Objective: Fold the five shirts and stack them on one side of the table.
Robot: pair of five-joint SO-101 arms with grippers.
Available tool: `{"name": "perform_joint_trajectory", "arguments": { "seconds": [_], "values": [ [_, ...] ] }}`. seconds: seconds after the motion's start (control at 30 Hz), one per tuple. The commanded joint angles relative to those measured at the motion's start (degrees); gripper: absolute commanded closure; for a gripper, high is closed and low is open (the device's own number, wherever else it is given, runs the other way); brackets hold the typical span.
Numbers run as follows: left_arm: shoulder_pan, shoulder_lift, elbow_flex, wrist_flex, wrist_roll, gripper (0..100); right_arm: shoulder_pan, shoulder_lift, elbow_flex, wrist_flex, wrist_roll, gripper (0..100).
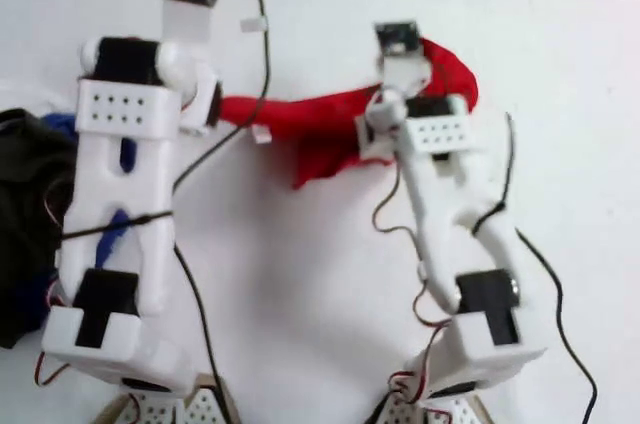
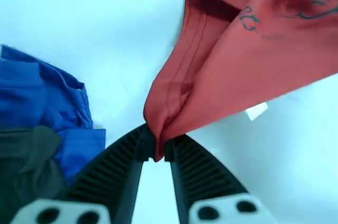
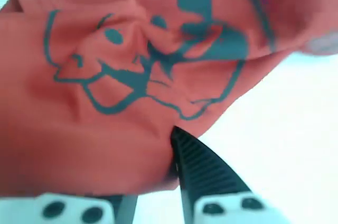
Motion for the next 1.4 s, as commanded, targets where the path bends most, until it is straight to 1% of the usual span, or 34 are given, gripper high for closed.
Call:
{"name": "perform_joint_trajectory", "arguments": {
  "seconds": [0.0, 0.2, 0.37, 0.47, 0.57, 0.6, 0.67, 0.73, 0.8, 0.9, 0.97, 1.03, 1.13, 1.23, 1.3, 1.37],
  "values": [
    [-0.7, -0.97, -6.29, 2.2, 0.35, 97, 2.86, -9.71, -6.42, 7.16, 6.59, 97.9],
    [-0.79, -1.93, -7.69, 2.29, 0.35, 97, 3.03, -22.73, -6.59, 13.85, 18.11, 97.9],
    [-0.79, -8.79, -7.34, 2.29, 0.09, 97, 5.67, -28.44, -5.19, 14.9, 24.62, 97.9],
    [-0.79, -12.22, -6.55, 2.29, -0.09, 97, 5.85, -28.09, -0.26, 14.64, 25.14, 97.5],
    [-0.79, -13.36, -0.66, 1.93, -0.09, 97, 5.58, -25.98, 8.09, 10.95, 25.14, 96.5],
    [-0.79, -13.1, 2.33, 1.76, -0.18, 97, 5.58, -25.19, 10.99, 9.01, 25.05, 94.0],
    [-0.97, -12.13, 9.36, -0.62, -0.18, 97, 6.02, -24.04, 15.82, 5.76, 24.79, 85.3],
    [-2.73, -11.78, 16.57, -4.92, -0.18, 97, 6.9, -23.69, 19.16, 3.3, 25.14, 75.7],
    [-5.1, -11.69, 22.02, -9.93, -0.18, 97, 9.45, -24.13, 19.96, 2.15, 24.88, 70.7],
    [-8.88, -11.69, 26.51, -15.3, -0.18, 97, 14.73, -25.36, 19.87, 1.71, 24.79, 70.4],
    [-10.37, -11.69, 27.65, -16.35, -0.53, 97, 16.92, -26.51, 20.48, 2.33, 24.79, 70.4],
    [-10.73, -11.69, 28.09, -16.26, -2.99, 97, 17.71, -27.47, 21.71, 4.44, 25.14, 70.4],
    [-10.81, -11.69, 28.09, -15.47, -4.4, 97, 15.25, -28.97, 24.88, 7.69, 25.23, 70.5],
    [-10.81, -11.69, 28.7, -15.74, -4.48, 97, 9.36, -30.02, 29.89, 7.52, 25.23, 70.5],
    [-10.81, -11.43, 29.32, -15.91, -4.48, 97, 5.67, -30.02, 33.58, 4.79, 24.79, 70.5],
    [-10.81, -11.25, 29.41, -15.91, -4.48, 97, 3.47, -29.93, 37.63, 0.57, 24.7, 70.5]
  ]
}}
